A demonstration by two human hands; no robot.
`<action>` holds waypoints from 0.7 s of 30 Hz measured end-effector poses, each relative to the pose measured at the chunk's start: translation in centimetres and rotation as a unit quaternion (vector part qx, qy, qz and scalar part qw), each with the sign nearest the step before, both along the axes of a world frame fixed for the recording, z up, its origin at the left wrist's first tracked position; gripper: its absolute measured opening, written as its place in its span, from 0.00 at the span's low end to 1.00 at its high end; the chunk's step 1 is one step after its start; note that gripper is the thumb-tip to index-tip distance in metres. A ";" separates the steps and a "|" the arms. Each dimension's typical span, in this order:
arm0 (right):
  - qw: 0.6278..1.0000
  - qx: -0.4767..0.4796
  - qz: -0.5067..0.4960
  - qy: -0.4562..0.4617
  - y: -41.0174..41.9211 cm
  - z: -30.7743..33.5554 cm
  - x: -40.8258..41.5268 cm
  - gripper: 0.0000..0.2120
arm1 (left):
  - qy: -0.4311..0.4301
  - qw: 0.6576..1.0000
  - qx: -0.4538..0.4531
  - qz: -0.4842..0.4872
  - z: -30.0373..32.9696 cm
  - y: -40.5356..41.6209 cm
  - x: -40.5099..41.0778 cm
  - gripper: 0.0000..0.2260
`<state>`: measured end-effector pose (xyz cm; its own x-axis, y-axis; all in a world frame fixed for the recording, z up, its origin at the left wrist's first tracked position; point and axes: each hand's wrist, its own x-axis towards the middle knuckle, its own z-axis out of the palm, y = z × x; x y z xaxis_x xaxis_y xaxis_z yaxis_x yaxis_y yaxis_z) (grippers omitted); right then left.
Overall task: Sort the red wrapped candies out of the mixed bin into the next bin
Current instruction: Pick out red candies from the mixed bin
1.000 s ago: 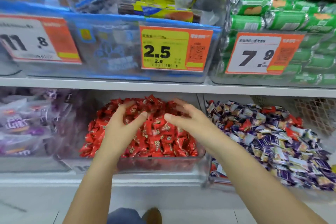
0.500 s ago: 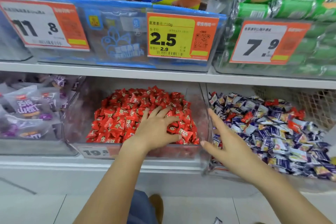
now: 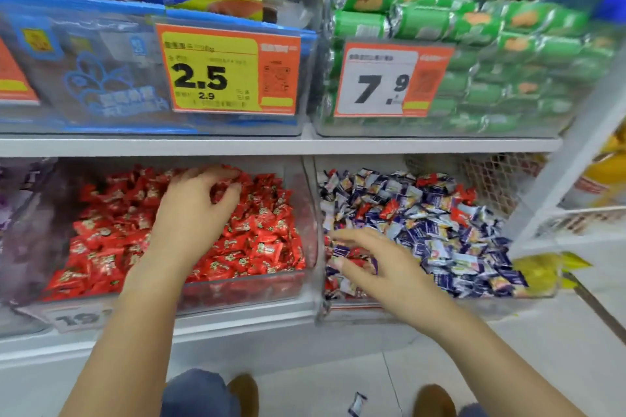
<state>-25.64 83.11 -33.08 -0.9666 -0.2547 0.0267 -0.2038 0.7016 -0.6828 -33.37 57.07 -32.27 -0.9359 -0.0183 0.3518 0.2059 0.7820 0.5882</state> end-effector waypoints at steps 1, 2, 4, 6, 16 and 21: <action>1.000 0.011 -0.016 0.013 0.9 0.1 0.0 0.15 | -0.018 0.998 0.046 -0.025 0.5 1.8 0.6 0.15; 0.999 0.024 -0.032 0.023 1.8 0.1 0.1 0.13 | -0.040 0.995 0.079 -0.046 0.6 3.5 1.0 0.14; 0.996 0.051 -0.063 0.035 3.9 0.2 -0.1 0.11 | -0.091 0.988 0.098 -0.078 0.4 6.6 1.7 0.19; 0.989 0.093 -0.103 0.052 6.3 0.1 -0.8 0.12 | -0.130 0.979 0.119 -0.104 -0.2 9.3 2.4 0.25; 0.937 0.059 -0.337 -0.070 16.2 0.7 -10.9 0.23 | -0.139 0.982 0.113 -0.052 -2.4 13.7 0.9 0.32; 0.945 0.105 -0.289 -0.116 12.7 -0.4 -13.9 0.26 | -0.143 0.985 0.084 -0.046 -2.6 14.0 0.7 0.32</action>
